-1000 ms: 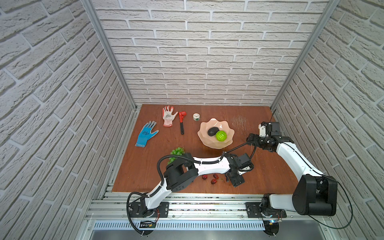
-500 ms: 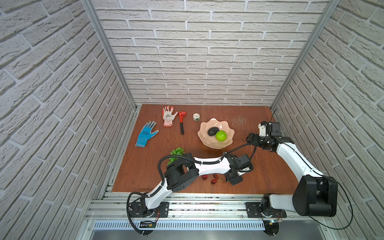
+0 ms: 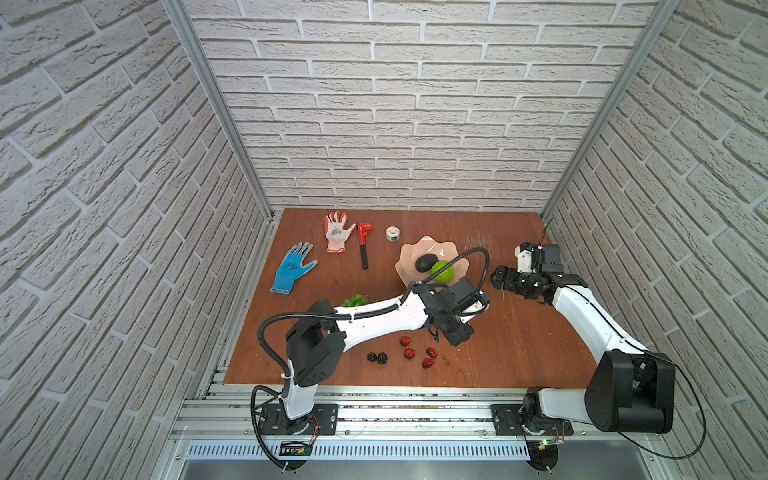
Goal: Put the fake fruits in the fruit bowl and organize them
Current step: 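Close the left gripper on the yellow pear and lift it, then carry the pear over the pink bowl and release it beside the avocado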
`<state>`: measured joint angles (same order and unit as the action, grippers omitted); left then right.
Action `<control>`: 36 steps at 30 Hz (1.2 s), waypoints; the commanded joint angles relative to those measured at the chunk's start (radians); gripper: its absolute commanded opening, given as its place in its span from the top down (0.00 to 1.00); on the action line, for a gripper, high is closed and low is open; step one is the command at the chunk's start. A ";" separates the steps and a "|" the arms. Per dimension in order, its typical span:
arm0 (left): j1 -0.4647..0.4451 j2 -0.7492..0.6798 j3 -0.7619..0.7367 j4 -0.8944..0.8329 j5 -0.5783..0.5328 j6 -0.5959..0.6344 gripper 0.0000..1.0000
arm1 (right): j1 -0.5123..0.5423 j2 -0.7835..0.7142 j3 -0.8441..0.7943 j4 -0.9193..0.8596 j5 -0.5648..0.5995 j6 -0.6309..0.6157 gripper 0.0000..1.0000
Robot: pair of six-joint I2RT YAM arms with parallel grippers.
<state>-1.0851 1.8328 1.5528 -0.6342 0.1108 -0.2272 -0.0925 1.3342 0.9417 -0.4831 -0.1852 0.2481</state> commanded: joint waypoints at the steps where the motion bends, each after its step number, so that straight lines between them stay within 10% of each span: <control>1: 0.085 -0.034 0.016 -0.037 0.026 -0.034 0.66 | 0.046 -0.012 0.033 0.043 -0.009 0.003 0.08; 13: 0.346 0.197 0.269 -0.084 -0.029 -0.035 0.65 | 0.292 -0.039 0.183 -0.016 0.074 0.000 0.08; 36: 0.401 0.565 0.553 -0.157 -0.169 0.109 0.59 | 0.330 0.017 0.178 0.017 -0.001 -0.009 0.09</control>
<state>-0.6933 2.3703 2.0743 -0.7696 -0.0299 -0.1486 0.2314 1.3418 1.1122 -0.5053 -0.1631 0.2474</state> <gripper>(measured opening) 0.524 0.916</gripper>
